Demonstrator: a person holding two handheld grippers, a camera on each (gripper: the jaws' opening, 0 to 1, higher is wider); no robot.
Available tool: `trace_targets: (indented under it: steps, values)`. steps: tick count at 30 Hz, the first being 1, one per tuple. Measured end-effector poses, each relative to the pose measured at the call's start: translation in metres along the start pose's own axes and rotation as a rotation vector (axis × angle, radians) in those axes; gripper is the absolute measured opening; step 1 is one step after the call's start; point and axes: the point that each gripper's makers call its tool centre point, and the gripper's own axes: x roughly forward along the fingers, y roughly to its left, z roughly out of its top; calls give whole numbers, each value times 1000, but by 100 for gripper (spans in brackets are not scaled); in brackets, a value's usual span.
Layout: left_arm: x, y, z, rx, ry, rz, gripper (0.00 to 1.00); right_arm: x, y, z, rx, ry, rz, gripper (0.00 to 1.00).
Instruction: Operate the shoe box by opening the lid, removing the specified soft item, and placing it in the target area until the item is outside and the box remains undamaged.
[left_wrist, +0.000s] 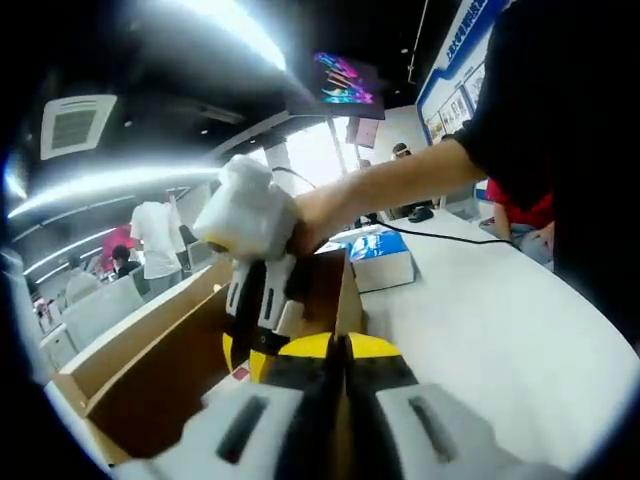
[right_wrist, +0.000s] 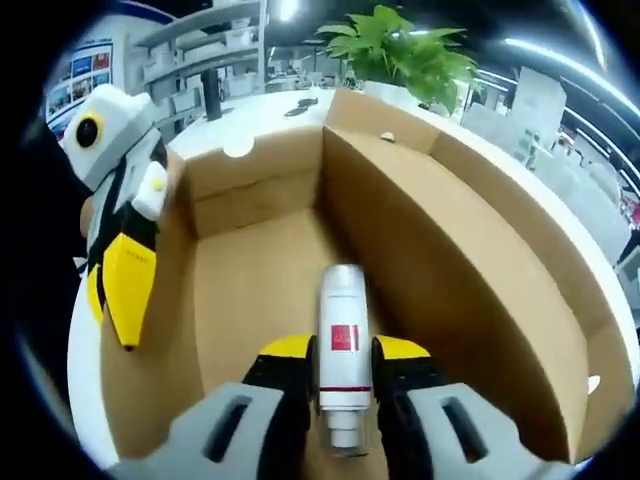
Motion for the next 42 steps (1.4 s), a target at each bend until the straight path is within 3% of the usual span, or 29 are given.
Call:
trace_targets:
  steps: [26, 36, 42]
  values:
    - [0, 0, -1, 0, 1, 4, 4, 2, -5, -1, -34, -5, -51, 20]
    - [0, 0, 0, 1, 1, 4, 4, -16, -11, 18, 72, -90, -75, 20]
    - [0, 0, 0, 1, 1, 5, 4, -33, -4, 36, 56, -127, -92, 20]
